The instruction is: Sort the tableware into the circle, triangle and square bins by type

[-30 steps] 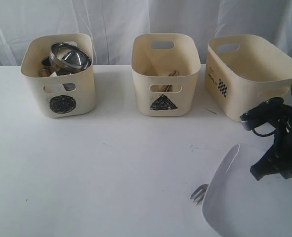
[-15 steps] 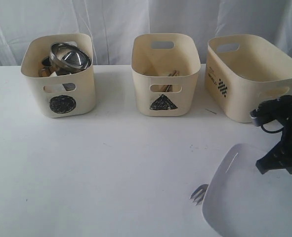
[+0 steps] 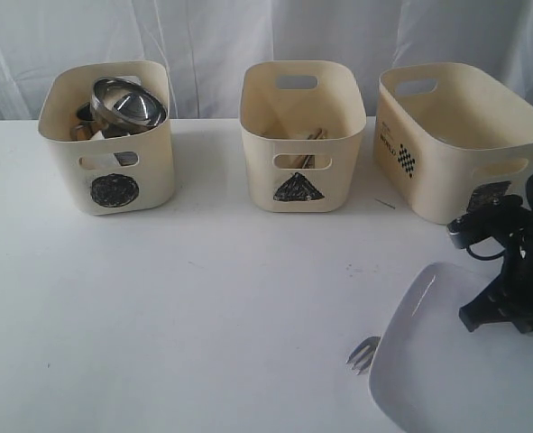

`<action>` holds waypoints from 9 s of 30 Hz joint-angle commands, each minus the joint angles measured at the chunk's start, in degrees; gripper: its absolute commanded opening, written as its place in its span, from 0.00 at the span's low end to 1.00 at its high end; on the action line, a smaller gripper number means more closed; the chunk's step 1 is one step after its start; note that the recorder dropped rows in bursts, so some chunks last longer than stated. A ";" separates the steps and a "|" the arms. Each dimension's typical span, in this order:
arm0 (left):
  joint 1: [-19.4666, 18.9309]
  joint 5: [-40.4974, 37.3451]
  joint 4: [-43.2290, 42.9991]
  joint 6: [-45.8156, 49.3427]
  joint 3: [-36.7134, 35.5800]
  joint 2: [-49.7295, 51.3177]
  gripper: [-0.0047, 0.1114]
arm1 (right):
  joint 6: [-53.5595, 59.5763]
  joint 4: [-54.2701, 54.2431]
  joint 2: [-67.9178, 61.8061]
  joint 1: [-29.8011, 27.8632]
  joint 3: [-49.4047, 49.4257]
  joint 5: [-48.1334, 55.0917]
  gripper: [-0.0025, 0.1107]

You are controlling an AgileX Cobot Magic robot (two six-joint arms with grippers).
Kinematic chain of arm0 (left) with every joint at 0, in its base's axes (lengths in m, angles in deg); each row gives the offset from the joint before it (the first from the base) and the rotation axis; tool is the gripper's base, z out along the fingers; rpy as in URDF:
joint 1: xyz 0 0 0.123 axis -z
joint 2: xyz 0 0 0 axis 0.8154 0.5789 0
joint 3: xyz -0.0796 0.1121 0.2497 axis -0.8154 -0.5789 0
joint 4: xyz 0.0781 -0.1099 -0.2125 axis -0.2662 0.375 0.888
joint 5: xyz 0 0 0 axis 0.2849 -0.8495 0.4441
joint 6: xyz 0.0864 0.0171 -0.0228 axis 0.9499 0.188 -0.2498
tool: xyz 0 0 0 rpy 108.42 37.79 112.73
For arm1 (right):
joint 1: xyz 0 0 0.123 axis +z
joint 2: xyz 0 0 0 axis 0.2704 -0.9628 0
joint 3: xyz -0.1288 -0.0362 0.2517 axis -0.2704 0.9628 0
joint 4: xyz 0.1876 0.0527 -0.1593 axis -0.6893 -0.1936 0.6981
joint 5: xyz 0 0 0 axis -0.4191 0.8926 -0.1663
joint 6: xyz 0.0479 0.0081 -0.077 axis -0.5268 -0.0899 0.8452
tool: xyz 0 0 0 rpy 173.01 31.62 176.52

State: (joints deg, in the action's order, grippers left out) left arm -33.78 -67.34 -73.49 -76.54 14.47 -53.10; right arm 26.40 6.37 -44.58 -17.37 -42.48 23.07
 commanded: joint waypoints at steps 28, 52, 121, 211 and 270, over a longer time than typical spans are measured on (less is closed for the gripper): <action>-0.14 -0.18 0.35 0.01 -0.22 -0.26 0.04 | -6.58 8.95 -1.38 -8.65 0.16 -6.49 0.02; -0.14 -0.18 0.35 0.01 -0.22 -0.26 0.04 | -9.81 11.67 -1.38 -13.81 -2.58 -9.58 0.02; -0.14 -0.18 0.35 0.01 -0.22 -0.26 0.04 | 60.27 -5.25 1.05 37.65 -11.78 20.00 0.65; -0.14 -0.18 0.36 3.57 -0.22 -0.26 0.04 | 60.54 -12.05 -8.00 40.00 -15.56 -4.36 0.24; -0.14 -0.94 0.19 3.79 -0.22 -0.26 0.04 | 46.06 5.55 -11.09 36.32 -15.74 14.59 0.63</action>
State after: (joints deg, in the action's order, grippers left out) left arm -33.78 -67.75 -73.49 -72.82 14.47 -53.10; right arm 72.81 12.08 -55.29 19.28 -58.45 37.75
